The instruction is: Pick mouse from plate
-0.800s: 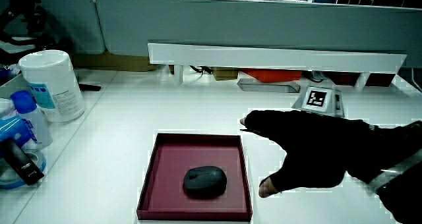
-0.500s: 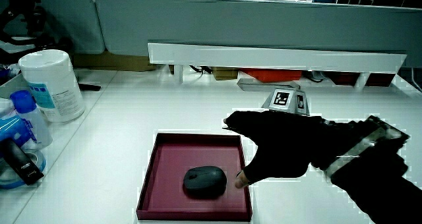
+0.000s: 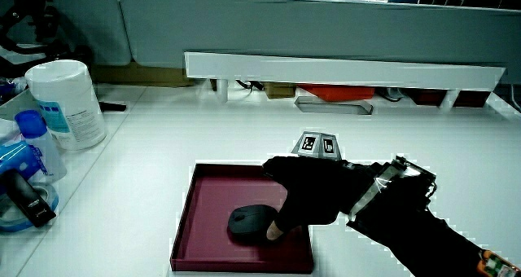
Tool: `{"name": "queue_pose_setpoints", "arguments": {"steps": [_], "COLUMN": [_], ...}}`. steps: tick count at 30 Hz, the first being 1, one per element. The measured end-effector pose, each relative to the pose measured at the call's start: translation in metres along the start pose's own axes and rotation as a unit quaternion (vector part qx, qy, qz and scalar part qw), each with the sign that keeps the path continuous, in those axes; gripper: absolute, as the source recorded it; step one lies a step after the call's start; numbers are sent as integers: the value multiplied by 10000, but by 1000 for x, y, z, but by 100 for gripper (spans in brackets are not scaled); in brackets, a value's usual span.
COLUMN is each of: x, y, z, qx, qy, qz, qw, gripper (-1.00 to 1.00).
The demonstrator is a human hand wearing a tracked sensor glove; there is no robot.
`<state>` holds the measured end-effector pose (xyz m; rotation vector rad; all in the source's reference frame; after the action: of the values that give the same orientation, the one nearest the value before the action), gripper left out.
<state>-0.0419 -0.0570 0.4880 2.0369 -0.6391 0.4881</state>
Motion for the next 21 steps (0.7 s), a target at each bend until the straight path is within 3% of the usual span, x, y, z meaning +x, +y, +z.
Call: {"name": "queue_pose_setpoints", "arguments": {"steps": [6, 7, 9, 14, 17, 21], "x": [4, 3, 4, 4, 2, -1], "y": [16, 16, 20, 22, 20, 21], "z": [-12, -11, -13, -15, -13, -15], "qx": [-135, -144, -189, -70, 116, 137], "qy": [33, 59, 59, -82, -104, -141], "qz": [-187, -80, -127, -206, -219, -184], "qw": [9997, 9998, 9997, 9997, 9996, 9996], "gripper": [0, 0, 0, 0, 16, 37]}}
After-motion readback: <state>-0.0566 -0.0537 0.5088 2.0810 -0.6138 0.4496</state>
